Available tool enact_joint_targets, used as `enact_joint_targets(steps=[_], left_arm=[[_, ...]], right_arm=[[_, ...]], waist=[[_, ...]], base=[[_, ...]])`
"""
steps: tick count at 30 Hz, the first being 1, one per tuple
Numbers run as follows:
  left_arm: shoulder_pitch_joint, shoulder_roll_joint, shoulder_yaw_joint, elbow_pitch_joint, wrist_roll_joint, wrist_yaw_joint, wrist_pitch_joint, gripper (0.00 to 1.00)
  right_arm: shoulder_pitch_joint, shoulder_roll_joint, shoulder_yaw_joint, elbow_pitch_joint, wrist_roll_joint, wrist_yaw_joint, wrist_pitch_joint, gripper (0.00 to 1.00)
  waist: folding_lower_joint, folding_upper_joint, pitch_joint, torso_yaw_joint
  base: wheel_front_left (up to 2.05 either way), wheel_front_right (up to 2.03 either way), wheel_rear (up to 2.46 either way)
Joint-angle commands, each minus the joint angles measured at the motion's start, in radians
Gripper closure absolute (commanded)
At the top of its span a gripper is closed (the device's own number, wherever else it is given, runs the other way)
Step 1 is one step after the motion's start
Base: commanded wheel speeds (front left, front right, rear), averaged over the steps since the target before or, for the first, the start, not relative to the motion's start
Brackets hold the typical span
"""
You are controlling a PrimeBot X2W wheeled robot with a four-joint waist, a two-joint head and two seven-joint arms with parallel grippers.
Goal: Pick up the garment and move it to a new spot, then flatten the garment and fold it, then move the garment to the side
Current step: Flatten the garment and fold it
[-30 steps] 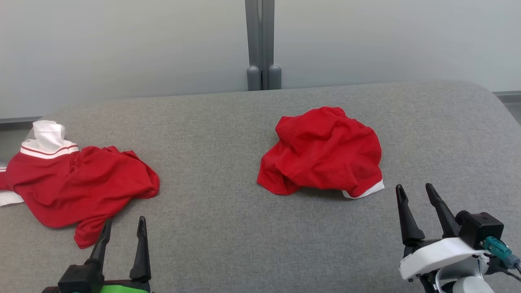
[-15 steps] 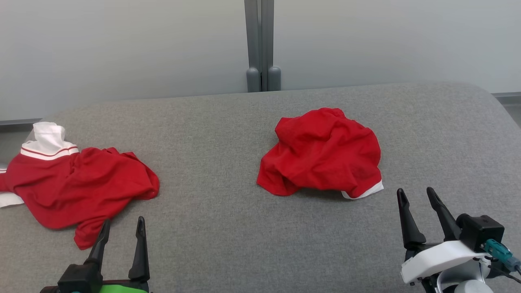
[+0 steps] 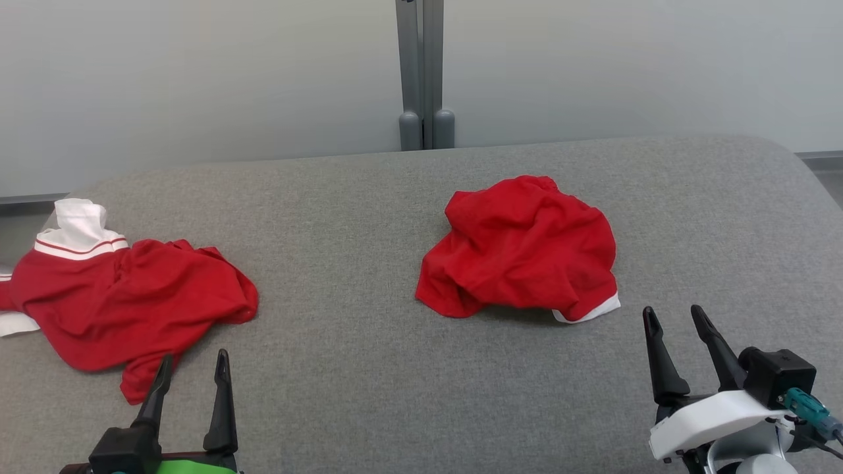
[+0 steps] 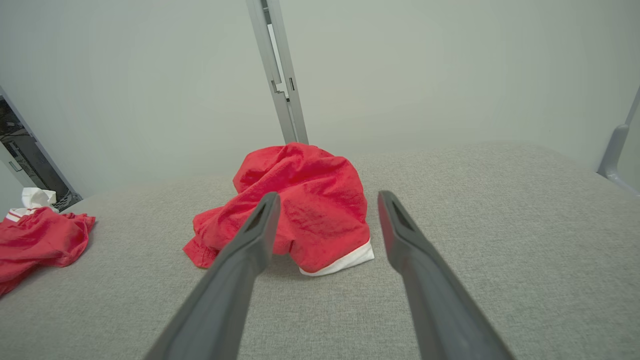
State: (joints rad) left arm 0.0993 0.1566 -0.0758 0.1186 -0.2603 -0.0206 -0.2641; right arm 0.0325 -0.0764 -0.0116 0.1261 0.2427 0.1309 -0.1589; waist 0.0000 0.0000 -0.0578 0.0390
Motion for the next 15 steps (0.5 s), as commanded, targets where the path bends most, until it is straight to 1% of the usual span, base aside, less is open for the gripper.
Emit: enact_joint_targets(steps=[1, 15], left_arm=[[0.003, 0.008, 0.002, -0.004, -0.004, 0.005, 0.0, 0.0], [0.004, 0.018, -0.001, -0.009, -0.011, 0.013, 0.0, 0.0]], right_arm=[[0.009, -0.001, -0.002, 0.001, -0.003, 0.0, -0.001, 0.0], [0.013, 0.005, -0.007, 0.002, -0.004, 0.0, -0.002, 0.0]], waist=[[0.0, 0.0, 0.001, 0.0], [0.0, 0.0, 0.006, -0.003]], base=[[0.0, 0.0, 0.0], [0.0, 0.0, 0.0]])
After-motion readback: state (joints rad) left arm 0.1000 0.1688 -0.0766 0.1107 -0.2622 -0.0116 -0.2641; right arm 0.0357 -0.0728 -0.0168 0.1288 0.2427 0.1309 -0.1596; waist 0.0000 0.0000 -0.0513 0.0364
